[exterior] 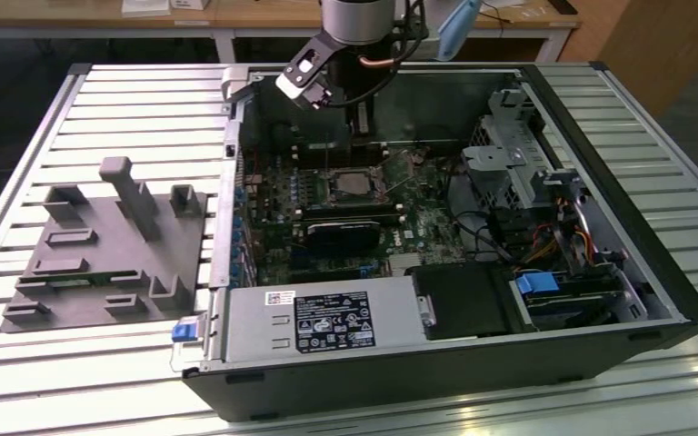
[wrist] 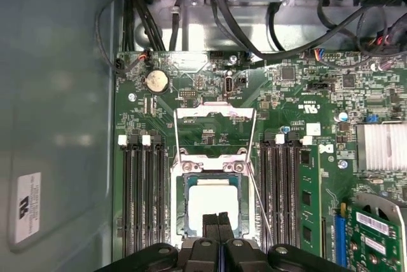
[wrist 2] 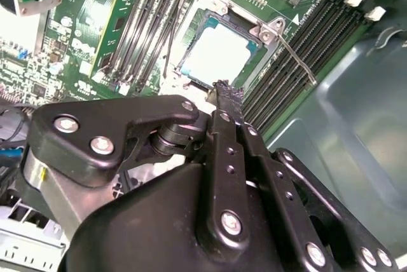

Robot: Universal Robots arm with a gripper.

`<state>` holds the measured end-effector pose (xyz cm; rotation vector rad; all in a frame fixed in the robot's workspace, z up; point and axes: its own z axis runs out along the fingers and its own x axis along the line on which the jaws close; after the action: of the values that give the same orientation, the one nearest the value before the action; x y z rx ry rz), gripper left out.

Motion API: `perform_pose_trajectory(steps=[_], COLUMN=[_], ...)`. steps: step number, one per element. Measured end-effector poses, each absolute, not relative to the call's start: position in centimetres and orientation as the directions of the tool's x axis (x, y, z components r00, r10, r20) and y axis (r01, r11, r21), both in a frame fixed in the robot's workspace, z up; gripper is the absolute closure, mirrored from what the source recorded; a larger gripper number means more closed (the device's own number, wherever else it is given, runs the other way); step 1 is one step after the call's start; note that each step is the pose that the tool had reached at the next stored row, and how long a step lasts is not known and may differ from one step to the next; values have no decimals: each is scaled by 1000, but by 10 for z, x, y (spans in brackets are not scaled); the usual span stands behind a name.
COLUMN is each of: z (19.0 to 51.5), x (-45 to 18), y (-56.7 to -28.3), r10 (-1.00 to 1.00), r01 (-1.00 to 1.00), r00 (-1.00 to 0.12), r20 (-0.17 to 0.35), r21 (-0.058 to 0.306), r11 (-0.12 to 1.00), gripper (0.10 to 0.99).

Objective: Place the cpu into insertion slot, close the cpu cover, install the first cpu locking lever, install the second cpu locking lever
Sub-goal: 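Place the cpu into insertion slot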

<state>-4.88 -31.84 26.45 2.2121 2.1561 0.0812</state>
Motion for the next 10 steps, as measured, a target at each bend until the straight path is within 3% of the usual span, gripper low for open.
perform_pose_trajectory(steps=[10], z=[271], x=[-49], y=[-318], r10=[1000], r01=[997], r00=[26], r20=[2], r21=[74], r11=[-26], gripper=[984])
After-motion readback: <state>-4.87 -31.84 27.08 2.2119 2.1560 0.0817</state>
